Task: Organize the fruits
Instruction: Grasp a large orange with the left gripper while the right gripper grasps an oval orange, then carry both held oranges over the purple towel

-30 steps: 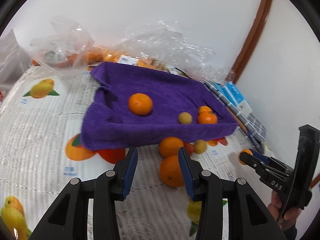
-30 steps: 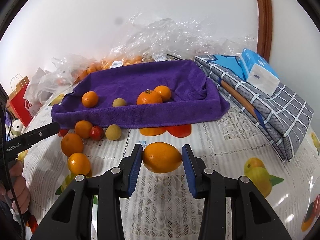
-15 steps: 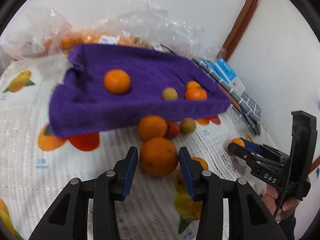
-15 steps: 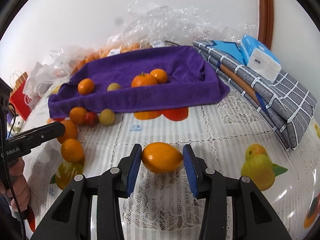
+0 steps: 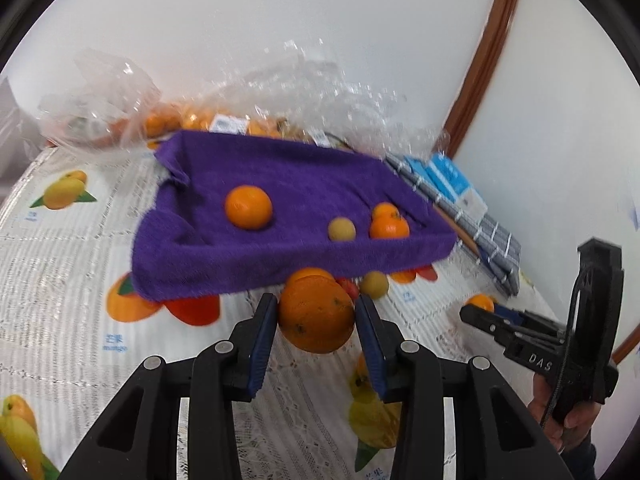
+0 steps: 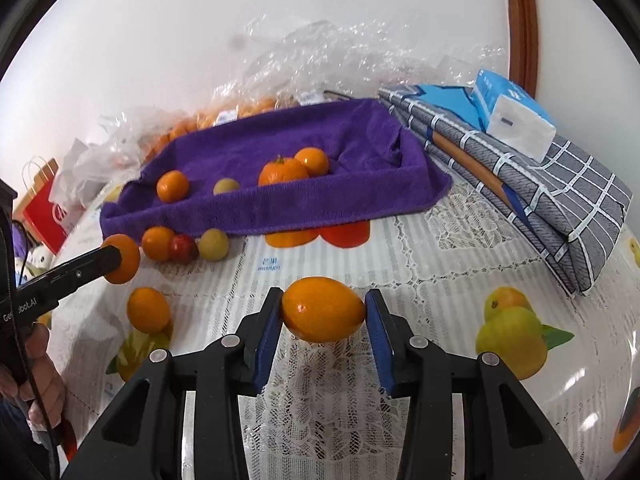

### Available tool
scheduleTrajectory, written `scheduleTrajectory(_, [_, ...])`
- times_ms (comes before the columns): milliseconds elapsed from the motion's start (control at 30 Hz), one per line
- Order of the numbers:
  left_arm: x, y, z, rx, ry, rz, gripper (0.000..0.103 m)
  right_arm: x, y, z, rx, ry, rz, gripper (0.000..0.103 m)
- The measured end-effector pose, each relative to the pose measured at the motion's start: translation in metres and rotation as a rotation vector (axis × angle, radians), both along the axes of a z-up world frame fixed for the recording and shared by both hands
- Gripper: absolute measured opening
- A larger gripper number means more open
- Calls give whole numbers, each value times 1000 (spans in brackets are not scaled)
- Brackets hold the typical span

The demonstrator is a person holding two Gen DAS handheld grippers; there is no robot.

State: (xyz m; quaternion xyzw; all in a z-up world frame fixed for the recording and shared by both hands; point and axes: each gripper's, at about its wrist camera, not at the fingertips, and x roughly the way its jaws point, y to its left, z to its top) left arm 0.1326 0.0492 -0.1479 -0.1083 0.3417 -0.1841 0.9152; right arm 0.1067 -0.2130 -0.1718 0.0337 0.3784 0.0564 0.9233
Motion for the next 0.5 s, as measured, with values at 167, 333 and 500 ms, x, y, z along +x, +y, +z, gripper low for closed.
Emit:
scheduleTrajectory(167, [-4, 10, 15, -26, -45, 46, 38, 2, 0, 8, 1, -14, -17, 41])
scheduleTrajectory(333, [3, 15, 37, -57, -76, 70, 38, 15, 7, 41, -9, -78, 0, 41])
scheduleTrajectory(500, [23, 14, 65, -60, -153, 89, 38, 37, 12, 74, -39, -156, 0, 41])
